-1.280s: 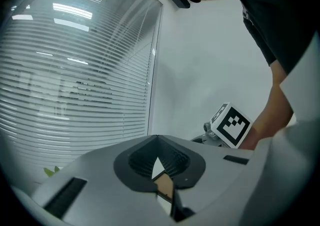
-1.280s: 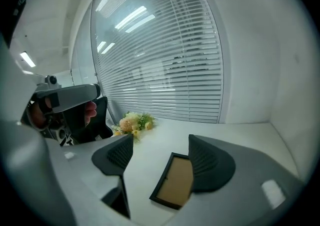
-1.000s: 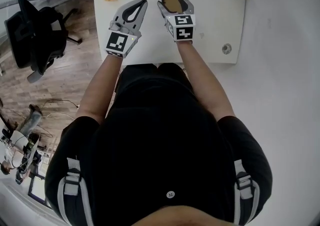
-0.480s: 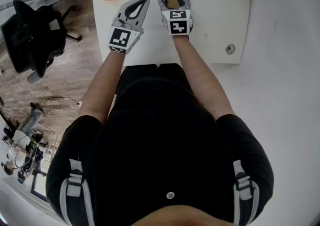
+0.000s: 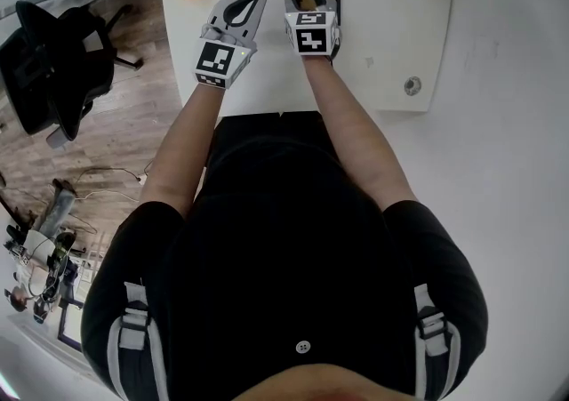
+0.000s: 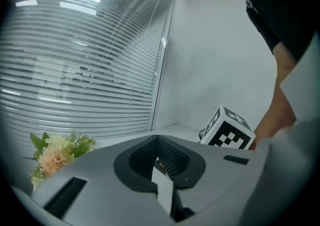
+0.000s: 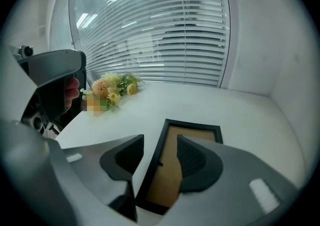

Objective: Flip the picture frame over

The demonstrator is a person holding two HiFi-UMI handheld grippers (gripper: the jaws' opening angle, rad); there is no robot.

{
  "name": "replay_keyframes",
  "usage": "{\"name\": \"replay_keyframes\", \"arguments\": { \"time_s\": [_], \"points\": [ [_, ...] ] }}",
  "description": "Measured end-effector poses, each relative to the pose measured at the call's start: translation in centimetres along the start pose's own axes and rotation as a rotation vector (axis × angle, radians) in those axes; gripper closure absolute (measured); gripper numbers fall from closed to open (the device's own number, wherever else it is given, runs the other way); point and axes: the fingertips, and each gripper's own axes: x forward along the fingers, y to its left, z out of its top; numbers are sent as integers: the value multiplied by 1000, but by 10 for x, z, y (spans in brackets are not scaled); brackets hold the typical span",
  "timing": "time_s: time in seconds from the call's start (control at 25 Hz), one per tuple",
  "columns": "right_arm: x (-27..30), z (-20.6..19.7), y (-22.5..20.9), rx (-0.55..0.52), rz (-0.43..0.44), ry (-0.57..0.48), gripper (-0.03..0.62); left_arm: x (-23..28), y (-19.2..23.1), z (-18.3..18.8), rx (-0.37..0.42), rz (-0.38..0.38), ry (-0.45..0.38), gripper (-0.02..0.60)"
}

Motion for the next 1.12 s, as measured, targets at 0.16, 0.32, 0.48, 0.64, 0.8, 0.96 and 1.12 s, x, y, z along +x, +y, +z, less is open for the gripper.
{"name": "replay_keyframes", "arguments": {
  "time_s": [0.16, 0.32, 0.48, 0.64, 0.8, 0.96, 1.12],
  "points": [
    [2, -3, 1, 10, -12, 27, 405, 1, 2, -2, -5, -4, 3, 577],
    [4, -7, 4, 1, -24, 47, 450, 1, 2, -5, -10, -7, 6, 577],
    [8, -14, 5, -13, -47, 75, 482, -1, 6, -6, -23, -8, 4, 577],
    [9, -14, 8, -19, -62, 85, 528, -3, 8, -7, -28, -5, 4, 577],
    [5, -18, 4, 19, -82, 95, 543, -4, 5, -7, -21, -1, 12, 577],
    [0, -12, 3, 45, -79, 74, 544, -7, 5, 0, -7, 4, 4, 577],
    [-10, -2, 0, 66, -72, 37, 545, -11, 2, 6, 2, 9, 4, 577]
  ]
}}
